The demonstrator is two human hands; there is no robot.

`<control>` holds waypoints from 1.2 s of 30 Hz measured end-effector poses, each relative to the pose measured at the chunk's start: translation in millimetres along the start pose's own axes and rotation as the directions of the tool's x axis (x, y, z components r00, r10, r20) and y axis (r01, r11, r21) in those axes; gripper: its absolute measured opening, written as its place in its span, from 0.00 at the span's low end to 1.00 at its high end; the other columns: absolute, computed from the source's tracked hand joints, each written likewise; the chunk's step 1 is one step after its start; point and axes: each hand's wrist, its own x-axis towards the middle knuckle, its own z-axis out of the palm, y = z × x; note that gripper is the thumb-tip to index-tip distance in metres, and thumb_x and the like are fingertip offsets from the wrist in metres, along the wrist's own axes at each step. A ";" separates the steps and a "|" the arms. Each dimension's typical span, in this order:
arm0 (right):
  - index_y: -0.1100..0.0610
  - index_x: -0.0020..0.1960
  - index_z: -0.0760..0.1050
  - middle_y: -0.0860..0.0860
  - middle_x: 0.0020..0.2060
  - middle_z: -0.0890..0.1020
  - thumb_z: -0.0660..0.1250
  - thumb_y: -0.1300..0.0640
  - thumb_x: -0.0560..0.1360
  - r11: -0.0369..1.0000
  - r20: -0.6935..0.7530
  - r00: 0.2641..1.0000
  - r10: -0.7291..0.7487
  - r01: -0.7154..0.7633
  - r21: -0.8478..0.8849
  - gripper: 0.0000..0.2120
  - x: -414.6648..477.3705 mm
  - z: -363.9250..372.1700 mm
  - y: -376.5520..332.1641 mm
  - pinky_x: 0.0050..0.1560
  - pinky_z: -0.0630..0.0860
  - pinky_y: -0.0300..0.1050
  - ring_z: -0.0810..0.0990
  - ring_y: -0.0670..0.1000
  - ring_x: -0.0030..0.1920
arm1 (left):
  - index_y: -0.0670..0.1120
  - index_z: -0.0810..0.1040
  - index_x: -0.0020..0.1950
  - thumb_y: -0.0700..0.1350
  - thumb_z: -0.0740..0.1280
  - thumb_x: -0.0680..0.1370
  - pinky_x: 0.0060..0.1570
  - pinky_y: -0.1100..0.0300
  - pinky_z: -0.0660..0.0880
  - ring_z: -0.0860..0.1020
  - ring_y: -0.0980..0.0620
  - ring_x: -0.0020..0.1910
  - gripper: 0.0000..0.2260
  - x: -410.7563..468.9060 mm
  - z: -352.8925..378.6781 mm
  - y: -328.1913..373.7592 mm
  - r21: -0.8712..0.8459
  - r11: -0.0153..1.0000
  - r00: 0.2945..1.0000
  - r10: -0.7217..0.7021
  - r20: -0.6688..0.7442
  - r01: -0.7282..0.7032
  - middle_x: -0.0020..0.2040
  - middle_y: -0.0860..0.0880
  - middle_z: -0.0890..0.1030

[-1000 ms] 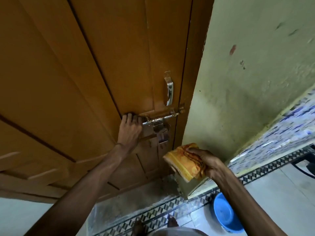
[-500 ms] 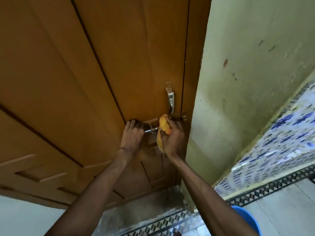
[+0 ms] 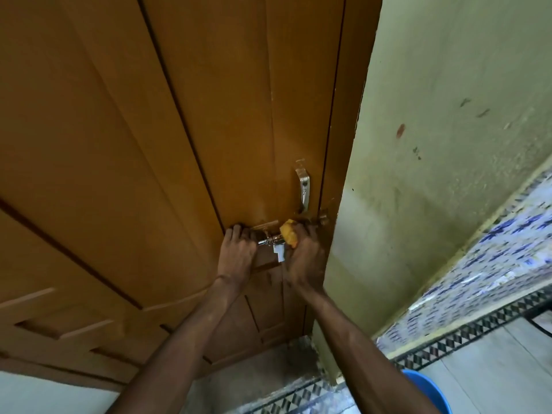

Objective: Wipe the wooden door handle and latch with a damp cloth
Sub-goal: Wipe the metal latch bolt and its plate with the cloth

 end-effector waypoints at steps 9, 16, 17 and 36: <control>0.54 0.60 0.79 0.50 0.54 0.83 0.74 0.60 0.71 0.953 -0.011 0.997 0.081 -0.075 0.294 0.18 2.9 -40.6 -9.4 0.56 0.80 0.46 0.78 0.45 0.51 | 0.42 0.77 0.64 0.38 0.67 0.75 0.63 0.49 0.69 0.72 0.41 0.63 0.17 -0.5 2.3 -2.8 -0.043 0.999 0.999 0.014 -0.029 -0.015 0.59 0.43 0.80; 0.54 0.69 0.72 0.51 0.59 0.77 0.67 0.51 0.77 0.972 -0.347 0.938 -0.028 0.107 0.210 0.21 49.2 -68.0 -41.7 0.52 0.62 0.17 0.73 0.42 0.56 | 0.42 0.85 0.45 0.35 0.73 0.63 0.49 0.50 0.77 0.79 0.42 0.49 0.11 4.1 9.2 -5.5 -0.056 0.998 0.995 0.025 -0.097 -0.030 0.42 0.43 0.84; 0.54 0.69 0.72 0.51 0.59 0.77 0.66 0.50 0.78 0.975 -0.346 0.937 -0.037 0.109 0.192 0.21 48.6 -62.1 -42.6 0.53 0.64 0.19 0.74 0.44 0.57 | 0.42 0.85 0.42 0.35 0.74 0.61 0.47 0.50 0.77 0.79 0.42 0.46 0.11 5.2 11.3 -5.4 -0.054 0.998 0.992 0.023 -0.122 -0.030 0.39 0.43 0.83; 0.55 0.56 0.78 0.50 0.51 0.82 0.73 0.55 0.72 0.961 -0.138 0.985 0.103 -0.063 0.271 0.14 29.4 -43.2 -5.3 0.54 0.80 0.42 0.80 0.49 0.51 | 0.46 0.80 0.62 0.36 0.63 0.77 0.66 0.53 0.68 0.72 0.44 0.65 0.15 -1.3 -6.3 -1.5 -0.020 1.000 1.000 0.010 0.009 -0.010 0.60 0.45 0.81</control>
